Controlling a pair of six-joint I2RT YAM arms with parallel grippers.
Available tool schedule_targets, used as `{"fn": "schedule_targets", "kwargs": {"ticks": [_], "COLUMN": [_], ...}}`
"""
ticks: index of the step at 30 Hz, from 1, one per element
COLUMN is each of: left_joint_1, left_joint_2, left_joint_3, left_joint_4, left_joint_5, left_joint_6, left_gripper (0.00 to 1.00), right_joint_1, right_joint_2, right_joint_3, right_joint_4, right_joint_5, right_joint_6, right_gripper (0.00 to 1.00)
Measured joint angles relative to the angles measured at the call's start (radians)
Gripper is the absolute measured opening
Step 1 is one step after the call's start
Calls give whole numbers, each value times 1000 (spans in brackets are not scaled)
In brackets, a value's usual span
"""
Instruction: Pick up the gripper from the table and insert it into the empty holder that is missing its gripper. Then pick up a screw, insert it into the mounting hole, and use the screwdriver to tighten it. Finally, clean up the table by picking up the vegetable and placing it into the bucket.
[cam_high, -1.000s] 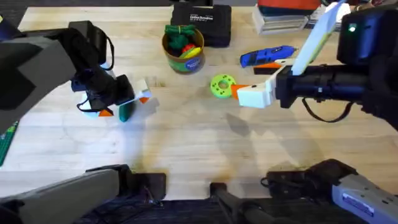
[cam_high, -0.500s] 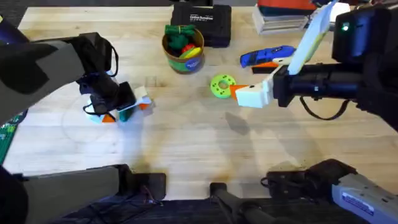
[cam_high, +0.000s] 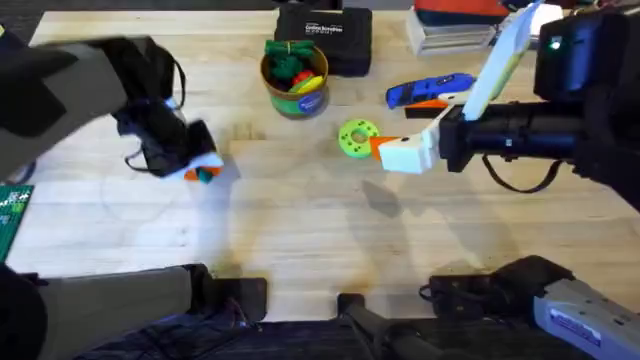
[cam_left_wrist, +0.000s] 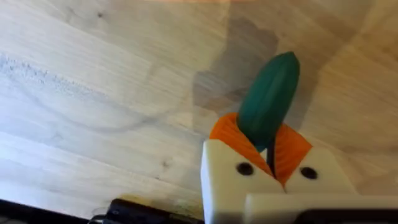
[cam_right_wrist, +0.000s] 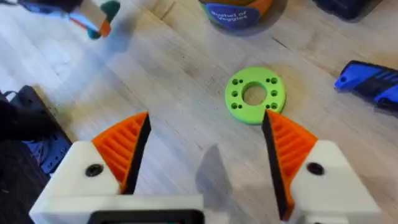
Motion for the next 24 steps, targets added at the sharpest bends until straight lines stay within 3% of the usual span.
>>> {"fn": "schedule_targets", "kwargs": {"ticks": [5, 9, 17, 20, 24], "left_joint_1": [-13, -64, -264, -320, -348], "left_joint_2": [0, 0, 16, 42, 95], "left_joint_3": [213, 323, 344, 344, 344], "left_joint_4": [19, 140, 413, 435, 390], "left_joint_5": [117, 213, 290, 295, 272], "left_joint_6": [7, 8, 5, 3, 3], "left_gripper": [20, 20, 20, 20, 20], "right_joint_1": [0, 0, 0, 0, 0], "right_joint_2": [0, 0, 0, 0, 0], "right_joint_3": [0, 0, 0, 0, 0], "right_joint_4": [0, 0, 21, 30, 31], "right_joint_5": [0, 0, 0, 0, 0], "right_joint_6": [0, 0, 0, 0, 0], "right_gripper": [993, 994, 994, 994, 994]}}
